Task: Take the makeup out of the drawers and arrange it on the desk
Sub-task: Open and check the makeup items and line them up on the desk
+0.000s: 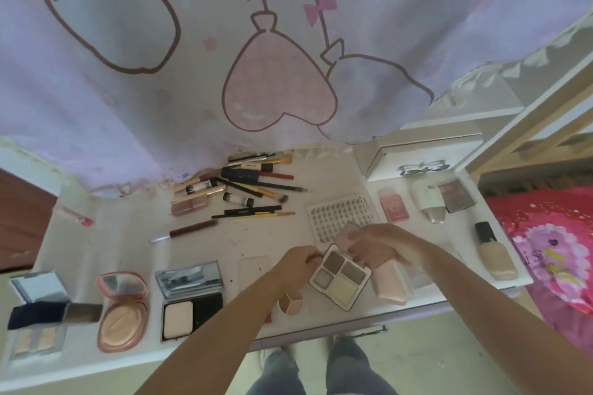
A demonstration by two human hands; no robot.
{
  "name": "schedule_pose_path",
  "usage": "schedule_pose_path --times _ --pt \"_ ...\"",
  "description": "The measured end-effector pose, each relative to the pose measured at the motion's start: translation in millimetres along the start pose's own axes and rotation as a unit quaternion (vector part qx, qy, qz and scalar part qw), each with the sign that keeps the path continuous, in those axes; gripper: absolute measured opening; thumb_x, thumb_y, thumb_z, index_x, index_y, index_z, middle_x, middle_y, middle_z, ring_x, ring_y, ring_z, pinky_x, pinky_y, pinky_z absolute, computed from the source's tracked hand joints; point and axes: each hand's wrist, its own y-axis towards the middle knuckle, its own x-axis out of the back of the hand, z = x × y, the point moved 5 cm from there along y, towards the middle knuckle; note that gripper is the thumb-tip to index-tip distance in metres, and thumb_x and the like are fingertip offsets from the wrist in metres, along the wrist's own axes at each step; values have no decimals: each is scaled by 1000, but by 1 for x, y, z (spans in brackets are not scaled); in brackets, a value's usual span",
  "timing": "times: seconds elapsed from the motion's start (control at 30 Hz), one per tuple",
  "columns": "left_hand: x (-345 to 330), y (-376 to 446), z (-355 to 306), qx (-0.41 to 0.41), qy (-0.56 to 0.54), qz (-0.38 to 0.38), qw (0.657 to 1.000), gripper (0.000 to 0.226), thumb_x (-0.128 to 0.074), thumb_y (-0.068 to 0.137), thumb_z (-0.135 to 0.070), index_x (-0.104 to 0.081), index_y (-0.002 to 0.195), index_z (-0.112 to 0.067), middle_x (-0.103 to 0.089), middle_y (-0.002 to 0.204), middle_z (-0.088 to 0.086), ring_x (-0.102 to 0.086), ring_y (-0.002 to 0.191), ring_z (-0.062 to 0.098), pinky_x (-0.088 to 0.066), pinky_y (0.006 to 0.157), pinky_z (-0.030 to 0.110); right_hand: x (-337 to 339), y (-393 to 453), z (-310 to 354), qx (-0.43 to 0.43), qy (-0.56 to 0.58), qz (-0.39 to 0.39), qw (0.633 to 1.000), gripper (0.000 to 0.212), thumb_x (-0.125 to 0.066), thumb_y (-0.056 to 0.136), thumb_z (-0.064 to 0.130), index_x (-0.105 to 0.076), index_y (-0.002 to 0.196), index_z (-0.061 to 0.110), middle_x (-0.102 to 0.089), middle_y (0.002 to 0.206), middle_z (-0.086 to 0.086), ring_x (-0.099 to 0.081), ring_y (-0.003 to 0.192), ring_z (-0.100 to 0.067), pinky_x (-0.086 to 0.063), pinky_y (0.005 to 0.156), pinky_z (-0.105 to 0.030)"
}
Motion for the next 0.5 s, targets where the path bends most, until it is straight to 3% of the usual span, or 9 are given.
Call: schedule_pose_path --times 0.03,0.1,0.2,0.27,0.33,0.37,0.43,0.5 --pt "-3 -2 1 15 4 -6 1000 29 -39 97 -12 -59 114 -1 -63 114 19 -48 86 13 -36 63 17 4 2 0 -2 47 12 999 41 -72 65 45 -67 87 11 -73 74 -4 -68 59 -14 -57 60 -26" --pt "-10 -7 6 47 16 -25 998 30 -37 98 -13 -57 116 -2 -61 116 17 -49 89 16 -33 71 19 12 6 -3 -2 67 5 998 29 -57 87 33 -64 89 5 -73 69 -4 -68 55 -16 -56 55 -25" --pt "-25 -20 15 96 20 -68 993 29 -36 97 -13 -58 113 -2 -62 111 14 -47 87 13 -28 66 17 21 17 -7 8 33 -35 999 20 -48 92 16 -62 82 6 -71 60 -1 -66 50 -13 -56 54 -23" --pt "-34 -30 20 129 16 -103 986 25 -38 95 -10 -62 93 -8 -60 95 14 -45 82 12 -26 59 20 17 24 -8 21 -34 -19 999 18 -49 92 13 -62 80 10 -71 61 3 -66 56 -13 -55 62 -25" --pt "-44 -37 26 152 8 -144 978 35 -39 92 -5 -46 59 -14 -51 74 12 -42 69 14 -27 51 20 9 31 -11 27 -97 23 995 17 -48 93 15 -62 84 11 -69 72 3 -64 68 -14 -53 74 -27" --pt "-50 -41 28 167 2 -166 972 41 -39 91 -4 -36 52 -16 -45 67 10 -39 61 14 -28 49 20 4 34 -12 32 -128 45 990 16 -48 94 15 -62 87 11 -67 77 2 -63 72 -14 -52 76 -26" --pt "-58 -48 29 195 -17 -204 959 41 -38 91 -4 -32 52 -13 -38 67 7 -39 61 13 -25 51 20 -2 39 -13 45 -184 66 980 16 -47 94 13 -62 94 8 -64 80 3 -62 73 -10 -52 74 -19" --pt "-64 -55 26 223 -32 -237 945 29 -35 94 -7 -45 67 -8 -40 86 8 -48 82 20 -30 64 19 -6 44 -14 49 -208 77 974 18 -45 95 11 -62 98 4 -63 80 3 -61 72 -8 -52 69 -16"
